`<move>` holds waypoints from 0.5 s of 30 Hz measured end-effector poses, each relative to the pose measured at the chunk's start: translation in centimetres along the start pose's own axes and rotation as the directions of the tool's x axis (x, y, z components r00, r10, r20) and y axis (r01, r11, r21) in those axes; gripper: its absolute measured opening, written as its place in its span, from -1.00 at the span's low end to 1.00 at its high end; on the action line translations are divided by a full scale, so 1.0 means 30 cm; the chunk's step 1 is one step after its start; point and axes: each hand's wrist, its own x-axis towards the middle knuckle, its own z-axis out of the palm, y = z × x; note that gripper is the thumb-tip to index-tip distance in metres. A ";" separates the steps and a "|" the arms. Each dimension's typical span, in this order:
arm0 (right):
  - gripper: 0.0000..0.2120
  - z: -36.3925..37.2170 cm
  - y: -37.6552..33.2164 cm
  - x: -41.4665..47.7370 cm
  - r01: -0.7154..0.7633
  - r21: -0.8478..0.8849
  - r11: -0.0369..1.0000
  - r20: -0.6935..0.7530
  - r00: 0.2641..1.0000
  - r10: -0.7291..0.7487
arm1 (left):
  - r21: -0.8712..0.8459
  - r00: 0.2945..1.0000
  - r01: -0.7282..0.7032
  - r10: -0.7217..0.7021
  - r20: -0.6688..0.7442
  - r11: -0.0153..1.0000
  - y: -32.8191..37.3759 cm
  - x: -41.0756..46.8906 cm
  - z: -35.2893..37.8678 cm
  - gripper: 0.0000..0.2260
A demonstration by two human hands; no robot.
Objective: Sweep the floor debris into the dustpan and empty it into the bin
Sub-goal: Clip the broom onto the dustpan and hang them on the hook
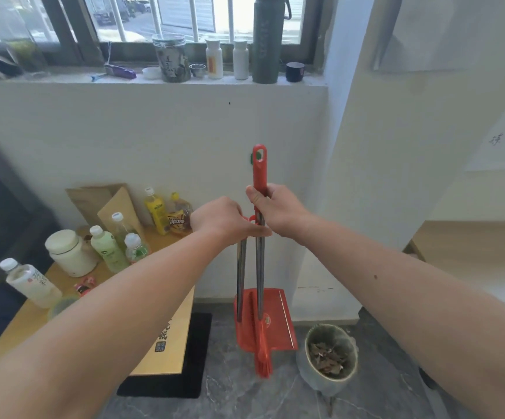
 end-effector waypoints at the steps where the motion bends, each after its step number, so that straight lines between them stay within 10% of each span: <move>1: -0.67 0.011 0.007 0.017 0.009 -0.001 1.000 -0.008 1.000 -0.009 | 0.006 1.000 0.003 -0.003 -0.016 1.000 -0.003 0.010 0.000 -0.33; 15: -0.59 -0.020 0.174 0.330 0.038 0.028 0.999 -0.024 0.999 -0.037 | 0.144 0.995 0.010 0.005 -0.099 0.990 0.105 0.287 0.091 -0.63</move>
